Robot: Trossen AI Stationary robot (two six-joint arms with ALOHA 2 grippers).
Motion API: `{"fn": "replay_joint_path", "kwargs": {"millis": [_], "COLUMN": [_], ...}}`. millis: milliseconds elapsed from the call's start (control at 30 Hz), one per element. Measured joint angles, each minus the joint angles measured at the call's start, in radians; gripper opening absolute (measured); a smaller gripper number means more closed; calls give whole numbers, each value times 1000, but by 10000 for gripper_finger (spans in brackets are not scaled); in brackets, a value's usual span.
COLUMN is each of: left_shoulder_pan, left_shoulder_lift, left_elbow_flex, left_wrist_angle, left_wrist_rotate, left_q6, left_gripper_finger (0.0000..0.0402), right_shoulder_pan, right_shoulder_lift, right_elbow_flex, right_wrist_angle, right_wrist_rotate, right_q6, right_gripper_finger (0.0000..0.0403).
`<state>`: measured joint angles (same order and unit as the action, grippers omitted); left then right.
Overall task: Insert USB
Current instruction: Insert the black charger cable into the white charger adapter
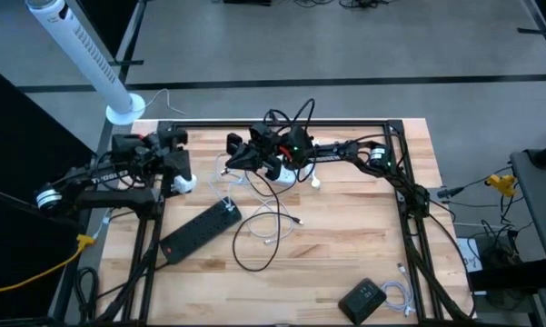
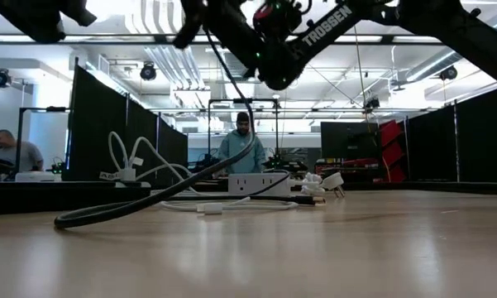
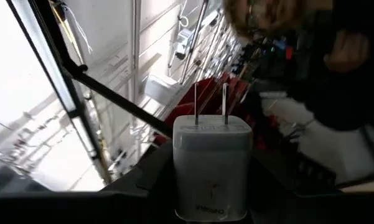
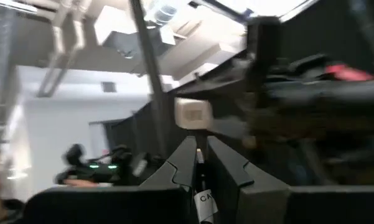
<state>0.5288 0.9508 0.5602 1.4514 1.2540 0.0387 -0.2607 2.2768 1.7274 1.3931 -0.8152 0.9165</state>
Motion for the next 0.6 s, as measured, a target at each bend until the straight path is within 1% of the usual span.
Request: {"fn": "replay_joint_path", "kwargs": {"millis": [67, 167, 233, 267, 333, 367, 433, 500, 600], "left_shoulder_pan": [-31, -57, -46, -30, 12, 36, 66, 83, 85], "left_shoulder_lift": [-10, -19, -36, -49, -82, -100, -131, -151, -168], "left_elbow_flex": [-25, -70, -108, -128, -175, -199, -252, -310, -381], "left_wrist_angle": [0, -39, -112, -165, -279, -333, -413, -438, -433], "left_wrist_rotate": [-55, -216, -362, -451, -613, -660, -727, -773, -792], "left_q6": [-77, -249, -364, -409, -462, -467, -488, -513, -525], "left_gripper_finger": [143, 143, 143, 143, 143, 143, 143, 143, 143], "right_shoulder_pan": [-14, -25, -27, -27, -28, -29, -24, -1, 47], "right_shoulder_lift": [-1, -1, -3, -8, -25, -37, -89, -149, -236], "right_elbow_flex": [-36, -113, -162, -185, -219, -228, -260, -299, -372], "right_wrist_angle": [3, -13, -51, -92, -211, -286, -456, -606, -772], "right_wrist_rotate": [10, 41, 71, 95, 153, 178, 232, 312, 458], "right_q6": [-50, -164, -254, -310, -426, -491, -634, -797, -993], "right_gripper_finger": [14, 14, 14, 14, 14, 14, 14, 14, 14]}}
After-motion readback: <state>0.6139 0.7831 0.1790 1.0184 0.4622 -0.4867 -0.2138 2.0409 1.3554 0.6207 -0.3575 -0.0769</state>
